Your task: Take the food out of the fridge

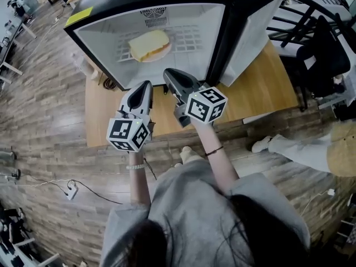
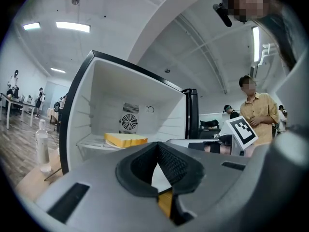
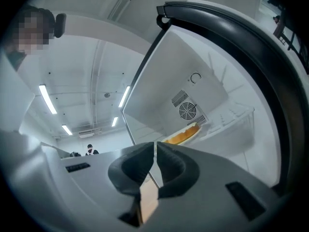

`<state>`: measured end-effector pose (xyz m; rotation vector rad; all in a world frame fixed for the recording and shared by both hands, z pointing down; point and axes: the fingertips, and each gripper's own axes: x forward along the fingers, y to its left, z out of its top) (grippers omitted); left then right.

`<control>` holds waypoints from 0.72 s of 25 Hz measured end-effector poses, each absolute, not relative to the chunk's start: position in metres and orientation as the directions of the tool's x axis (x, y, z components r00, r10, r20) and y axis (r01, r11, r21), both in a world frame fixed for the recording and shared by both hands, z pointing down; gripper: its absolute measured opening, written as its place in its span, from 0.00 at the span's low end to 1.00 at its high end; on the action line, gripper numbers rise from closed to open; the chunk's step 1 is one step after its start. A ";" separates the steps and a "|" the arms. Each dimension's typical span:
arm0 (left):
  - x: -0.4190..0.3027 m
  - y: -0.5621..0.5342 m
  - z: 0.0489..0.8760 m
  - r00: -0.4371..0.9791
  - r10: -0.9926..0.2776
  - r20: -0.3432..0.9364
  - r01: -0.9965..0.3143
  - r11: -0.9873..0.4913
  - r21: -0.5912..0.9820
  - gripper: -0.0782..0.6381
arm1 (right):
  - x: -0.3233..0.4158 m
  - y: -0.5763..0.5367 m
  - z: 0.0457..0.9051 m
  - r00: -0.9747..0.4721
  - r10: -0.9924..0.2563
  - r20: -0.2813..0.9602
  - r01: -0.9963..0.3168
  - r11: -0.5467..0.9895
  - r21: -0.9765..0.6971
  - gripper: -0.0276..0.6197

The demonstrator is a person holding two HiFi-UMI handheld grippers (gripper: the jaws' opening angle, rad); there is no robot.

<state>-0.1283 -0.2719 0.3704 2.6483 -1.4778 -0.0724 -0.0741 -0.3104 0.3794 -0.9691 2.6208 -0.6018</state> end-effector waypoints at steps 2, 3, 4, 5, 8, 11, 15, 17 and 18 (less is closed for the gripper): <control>-0.130 -0.275 0.373 0.516 -0.857 0.017 -0.851 -0.510 0.122 0.12 | -0.075 -0.315 0.382 -0.731 -0.673 -0.113 -0.538 0.671 -0.510 0.06; -0.131 -0.276 0.374 0.510 -0.860 0.022 -0.855 -0.504 0.122 0.12 | -0.075 -0.317 0.384 -0.728 -0.676 -0.116 -0.529 0.661 -0.533 0.06; -0.132 -0.277 0.375 0.504 -0.863 0.027 -0.859 -0.498 0.122 0.12 | -0.076 -0.320 0.385 -0.724 -0.679 -0.119 -0.516 0.649 -0.559 0.06; -0.133 -0.279 0.375 0.499 -0.866 0.031 -0.862 -0.492 0.122 0.12 | -0.076 -0.322 0.385 -0.720 -0.682 -0.124 -0.502 0.636 -0.586 0.06; -0.135 -0.284 0.375 0.489 -0.871 0.038 -0.867 -0.481 0.128 0.12 | -0.076 -0.333 0.386 -0.713 -0.690 -0.128 -0.460 0.597 -0.657 0.15; -0.140 -0.289 0.376 0.482 -0.875 0.053 -0.872 -0.472 0.131 0.12 | -0.077 -0.343 0.390 -0.697 -0.705 -0.132 -0.415 0.547 -0.727 0.19; -0.142 -0.298 0.380 0.486 -0.871 0.072 -0.870 -0.473 0.138 0.12 | -0.078 -0.355 0.399 -0.669 -0.731 -0.138 -0.339 0.464 -0.818 0.21; -0.143 -0.303 0.383 0.491 -0.867 0.081 -0.867 -0.478 0.139 0.12 | -0.081 -0.361 0.403 -0.659 -0.738 -0.146 -0.293 0.431 -0.854 0.22; -0.144 -0.305 0.384 0.495 -0.865 0.088 -0.866 -0.481 0.136 0.12 | -0.083 -0.364 0.404 -0.654 -0.741 -0.154 -0.269 0.417 -0.868 0.22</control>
